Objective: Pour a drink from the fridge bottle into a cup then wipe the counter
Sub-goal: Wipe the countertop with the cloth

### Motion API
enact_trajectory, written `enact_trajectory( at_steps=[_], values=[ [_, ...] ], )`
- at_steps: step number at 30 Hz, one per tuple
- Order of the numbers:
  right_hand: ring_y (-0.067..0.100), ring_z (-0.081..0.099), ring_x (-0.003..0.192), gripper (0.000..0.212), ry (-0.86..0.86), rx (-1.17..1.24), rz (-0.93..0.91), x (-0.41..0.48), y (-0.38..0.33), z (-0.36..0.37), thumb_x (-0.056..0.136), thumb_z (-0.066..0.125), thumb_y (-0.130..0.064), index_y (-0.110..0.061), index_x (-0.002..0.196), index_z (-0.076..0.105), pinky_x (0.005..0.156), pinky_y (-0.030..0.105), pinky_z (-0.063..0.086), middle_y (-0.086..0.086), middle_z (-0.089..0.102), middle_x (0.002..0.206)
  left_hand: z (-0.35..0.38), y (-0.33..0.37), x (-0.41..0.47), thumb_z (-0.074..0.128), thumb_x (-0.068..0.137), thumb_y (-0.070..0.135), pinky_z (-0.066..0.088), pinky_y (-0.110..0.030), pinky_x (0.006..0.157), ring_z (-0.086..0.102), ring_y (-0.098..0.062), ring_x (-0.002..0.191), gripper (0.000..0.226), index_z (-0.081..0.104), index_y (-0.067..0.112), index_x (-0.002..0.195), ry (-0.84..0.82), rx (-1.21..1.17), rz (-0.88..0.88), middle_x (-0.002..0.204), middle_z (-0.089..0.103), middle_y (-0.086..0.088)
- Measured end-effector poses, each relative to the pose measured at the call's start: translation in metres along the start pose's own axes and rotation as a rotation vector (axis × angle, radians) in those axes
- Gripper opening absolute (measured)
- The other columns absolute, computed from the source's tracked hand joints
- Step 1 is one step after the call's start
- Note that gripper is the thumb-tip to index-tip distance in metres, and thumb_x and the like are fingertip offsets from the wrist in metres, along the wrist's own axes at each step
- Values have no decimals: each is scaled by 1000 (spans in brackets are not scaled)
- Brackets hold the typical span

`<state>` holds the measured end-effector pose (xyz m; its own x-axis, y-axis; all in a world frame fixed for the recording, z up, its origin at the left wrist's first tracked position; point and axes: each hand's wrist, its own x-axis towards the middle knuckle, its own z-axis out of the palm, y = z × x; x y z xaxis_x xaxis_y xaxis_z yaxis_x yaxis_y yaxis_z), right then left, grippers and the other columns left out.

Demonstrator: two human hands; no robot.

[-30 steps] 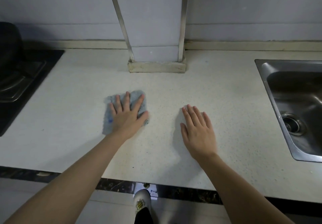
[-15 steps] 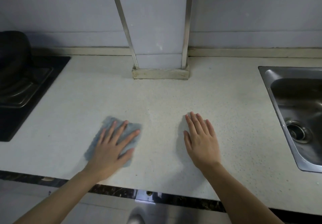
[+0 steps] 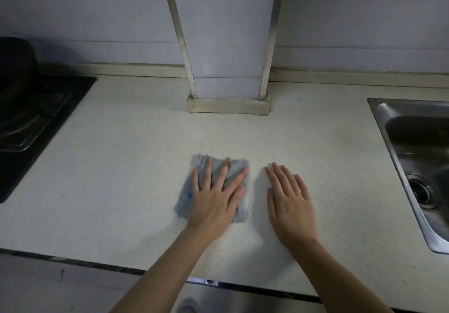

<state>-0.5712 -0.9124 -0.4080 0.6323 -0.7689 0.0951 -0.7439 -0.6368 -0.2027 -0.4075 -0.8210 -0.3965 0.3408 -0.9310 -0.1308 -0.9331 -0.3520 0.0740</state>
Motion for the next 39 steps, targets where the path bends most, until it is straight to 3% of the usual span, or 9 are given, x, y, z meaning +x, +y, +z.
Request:
enact_trajectory(
  at_steps=[7,10,13,16,24,28,31,35,39],
  values=[
    [12,7,147,56,-4,-8,24,-4,-3,1,101,8,-37,-13,151,16,119,39,17,1,15,159,9,-80,-46,11,103,58,18,-60,118,4,-29,153,55,6,43,156,21,21,121,166,7,4],
    [13,8,147,57,-1,-14,21,-1,-4,2,101,6,-37,-12,151,17,119,40,18,1,16,159,-3,-136,-23,2,99,60,15,-66,115,8,-37,151,59,0,43,155,36,52,-177,166,7,-1],
    [13,8,147,57,4,-22,13,2,-3,2,101,6,-36,-12,151,17,119,40,19,2,16,159,-9,-137,14,3,97,63,1,-70,114,-9,-44,149,57,-9,50,152,33,-38,-464,166,-8,1],
    [14,11,147,56,6,-25,15,4,-4,2,101,10,-35,-11,151,20,119,40,18,3,19,158,-15,-108,44,7,99,58,-3,-69,114,-17,-48,146,57,-13,48,152,27,-67,-547,166,-13,-1],
    [14,13,147,55,-3,-52,15,3,-2,0,101,15,-33,-13,152,19,120,39,16,2,21,158,-6,-44,20,-12,91,64,1,-62,118,-14,-41,149,64,-15,45,152,1,26,-162,166,-7,1],
    [12,10,147,55,-3,-42,15,0,-2,1,101,14,-34,-14,152,17,120,38,15,2,19,159,5,-33,-50,11,100,63,3,-63,119,-12,-37,151,58,-2,45,155,-13,19,183,166,0,4],
    [12,7,147,56,-9,-45,8,-3,-3,1,101,10,-35,-14,152,14,120,38,14,1,15,159,7,-62,-87,18,101,64,4,-62,120,-10,-32,152,58,3,47,154,-6,58,270,166,-1,6],
    [13,7,147,57,-9,-49,6,-3,-4,1,101,7,-36,-13,152,13,120,39,14,2,14,159,3,-109,-75,7,97,67,2,-57,121,-15,-27,151,59,-3,51,152,40,34,67,166,-7,7],
    [20,19,146,56,-32,-116,4,1,-6,0,100,15,-33,-9,150,21,118,41,21,7,24,157,3,-110,-34,-9,93,66,5,-58,120,-3,-35,152,66,0,46,155,57,52,-261,166,4,2]
  ],
)
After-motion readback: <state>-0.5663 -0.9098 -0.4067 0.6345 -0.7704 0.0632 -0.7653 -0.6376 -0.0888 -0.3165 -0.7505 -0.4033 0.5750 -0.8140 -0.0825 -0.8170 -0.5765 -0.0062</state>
